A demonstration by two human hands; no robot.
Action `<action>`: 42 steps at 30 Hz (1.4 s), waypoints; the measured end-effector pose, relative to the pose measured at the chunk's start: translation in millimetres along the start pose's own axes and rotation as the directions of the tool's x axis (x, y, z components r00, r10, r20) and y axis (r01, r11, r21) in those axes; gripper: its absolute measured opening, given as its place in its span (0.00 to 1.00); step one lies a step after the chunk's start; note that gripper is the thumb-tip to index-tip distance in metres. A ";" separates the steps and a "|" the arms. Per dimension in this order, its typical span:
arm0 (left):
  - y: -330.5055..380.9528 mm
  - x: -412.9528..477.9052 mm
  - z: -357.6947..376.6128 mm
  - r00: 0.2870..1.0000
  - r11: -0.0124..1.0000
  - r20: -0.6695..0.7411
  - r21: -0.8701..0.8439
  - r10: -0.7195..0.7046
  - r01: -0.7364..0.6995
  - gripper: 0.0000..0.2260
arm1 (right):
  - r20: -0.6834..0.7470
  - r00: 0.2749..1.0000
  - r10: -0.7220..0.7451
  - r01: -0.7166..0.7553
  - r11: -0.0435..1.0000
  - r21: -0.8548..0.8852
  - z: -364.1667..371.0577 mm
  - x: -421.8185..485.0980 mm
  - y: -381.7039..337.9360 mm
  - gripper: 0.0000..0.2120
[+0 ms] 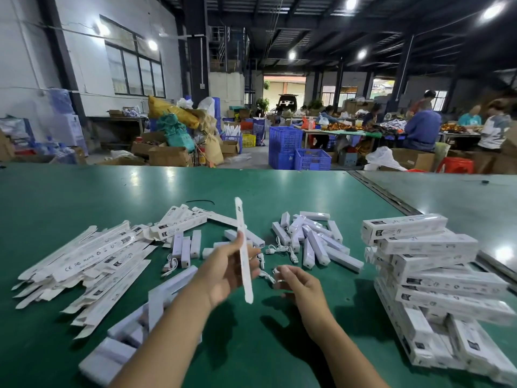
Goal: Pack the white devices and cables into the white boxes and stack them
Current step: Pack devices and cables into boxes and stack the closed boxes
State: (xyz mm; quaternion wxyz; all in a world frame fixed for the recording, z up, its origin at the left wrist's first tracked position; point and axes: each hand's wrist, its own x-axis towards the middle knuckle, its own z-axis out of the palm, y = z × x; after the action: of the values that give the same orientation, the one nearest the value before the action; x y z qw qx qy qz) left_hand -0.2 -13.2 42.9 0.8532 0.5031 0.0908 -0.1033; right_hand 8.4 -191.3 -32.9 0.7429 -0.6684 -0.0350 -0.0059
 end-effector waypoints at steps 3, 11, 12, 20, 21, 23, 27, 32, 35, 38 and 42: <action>-25.2 -9.8 9.1 0.987 0.993 0.118 0.069 -0.106 0.098 0.27 | 0.043 0.995 0.093 -0.098 0.985 0.144 -0.6 0.3 -5.5 0.23; -54.1 -21.9 16.6 0.974 0.892 0.108 0.432 -0.198 0.133 0.18 | 0.207 0.936 0.283 -0.340 0.877 0.339 -11.0 2.0 -23.0 0.33; -55.0 -23.0 16.7 0.975 0.884 0.112 0.451 -0.191 0.122 0.15 | 0.194 0.936 0.295 -0.343 0.891 0.299 -11.4 0.6 -23.4 0.31; -58.2 -29.0 19.7 0.983 0.881 0.132 0.469 -0.129 0.053 0.08 | 0.012 0.973 0.231 -0.225 0.930 0.292 -7.6 -2.5 -23.7 0.10; -59.7 -29.6 19.6 0.984 0.884 0.136 0.467 -0.114 0.038 0.08 | -0.001 0.974 0.227 -0.216 0.929 0.301 -6.9 -2.7 -23.6 0.09; -60.6 -29.8 18.7 0.982 0.904 0.162 0.427 -0.098 0.020 0.10 | -0.035 0.974 0.222 -0.202 0.933 0.297 -7.0 -2.3 -24.0 0.10; -55.5 -28.6 11.6 0.926 0.982 0.333 0.114 -0.179 0.149 0.16 | -0.105 0.961 0.257 -0.204 0.910 0.360 -14.7 2.3 -24.6 0.16; -56.6 -21.6 3.5 0.941 0.961 0.326 -0.216 -0.094 0.171 0.21 | -0.091 0.942 0.323 -0.219 0.797 0.563 -19.1 7.8 -23.9 0.13; -59.5 -18.6 4.2 0.972 0.986 0.234 -0.160 -0.015 0.054 0.22 | -0.118 0.957 0.266 -0.193 0.884 0.427 -14.0 7.1 -16.8 0.20; -61.3 -17.8 7.4 0.982 0.997 0.174 -0.027 0.080 -0.076 0.16 | -0.222 0.971 -0.091 0.035 0.969 -0.243 -13.4 -3.6 -17.2 0.27; -59.3 -19.9 9.8 0.972 0.985 0.169 0.020 0.164 -0.170 0.18 | 0.142 0.935 -0.325 0.355 0.860 -0.367 -10.3 -15.6 -23.1 0.13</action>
State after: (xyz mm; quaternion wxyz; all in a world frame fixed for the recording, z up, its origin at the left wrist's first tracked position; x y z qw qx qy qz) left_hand -34.8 -48.1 2.9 0.8547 0.5132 -0.0252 -0.0744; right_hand -8.0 -204.5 -11.9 0.5817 -0.7847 -0.1785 -0.1185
